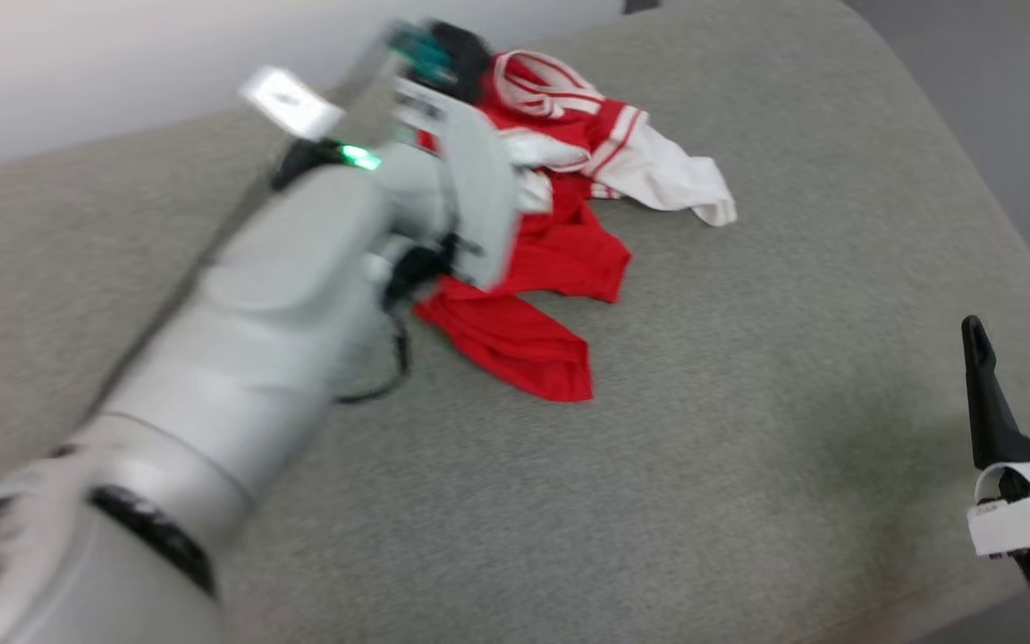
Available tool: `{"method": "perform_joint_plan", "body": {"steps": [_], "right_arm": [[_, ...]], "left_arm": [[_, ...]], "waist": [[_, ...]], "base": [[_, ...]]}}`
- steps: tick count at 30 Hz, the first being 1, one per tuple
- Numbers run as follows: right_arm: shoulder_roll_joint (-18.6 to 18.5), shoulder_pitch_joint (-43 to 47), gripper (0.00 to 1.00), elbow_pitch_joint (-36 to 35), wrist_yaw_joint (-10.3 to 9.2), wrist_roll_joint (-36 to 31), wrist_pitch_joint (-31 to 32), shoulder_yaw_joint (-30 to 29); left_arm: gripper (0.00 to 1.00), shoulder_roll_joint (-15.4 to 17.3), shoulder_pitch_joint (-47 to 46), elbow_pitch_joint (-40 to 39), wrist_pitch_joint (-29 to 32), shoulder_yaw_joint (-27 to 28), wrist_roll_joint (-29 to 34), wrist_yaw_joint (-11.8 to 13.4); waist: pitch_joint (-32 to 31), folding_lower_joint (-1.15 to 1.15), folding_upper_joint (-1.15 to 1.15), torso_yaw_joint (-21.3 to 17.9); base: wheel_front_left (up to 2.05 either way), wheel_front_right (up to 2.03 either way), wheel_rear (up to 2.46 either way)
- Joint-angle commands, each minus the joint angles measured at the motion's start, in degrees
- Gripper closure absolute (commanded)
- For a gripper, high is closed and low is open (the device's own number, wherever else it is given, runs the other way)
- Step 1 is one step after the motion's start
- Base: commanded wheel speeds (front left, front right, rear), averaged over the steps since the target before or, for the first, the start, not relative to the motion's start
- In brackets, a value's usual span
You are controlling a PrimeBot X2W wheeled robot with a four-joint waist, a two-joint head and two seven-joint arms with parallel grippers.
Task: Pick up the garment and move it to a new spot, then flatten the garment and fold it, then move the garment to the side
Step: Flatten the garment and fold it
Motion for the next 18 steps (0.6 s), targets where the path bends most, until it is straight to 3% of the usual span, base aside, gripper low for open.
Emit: {"method": "perform_joint_plan", "body": {"steps": [1,10,18], "right_arm": [[-0.19,0.62,0.00,-0.11,-0.08,-0.30,-0.03,-0.32],[-0.57,1.26,0.00,-1.09,-0.08,-0.13,1.21,0.46],[-1.42,0.28,0.00,-2.09,-0.08,0.19,2.33,1.04]], "left_arm": [[1.00,1.77,-0.04,-0.19,0.11,0.69,-0.82,-0.16],[1.00,16.45,4.70,-1.10,1.19,7.09,-7.21,1.13],[1.00,23.87,11.37,0.71,5.22,8.74,-10.59,2.75]], "waist": [[-1.97,0.00,0.00,2.96],[-2.27,0.00,0.00,7.49],[-0.29,0.00,0.00,8.59]], "base": [[0.00,0.00,0.00],[0.00,0.00,0.00],[0.00,0.00,0.00]]}}
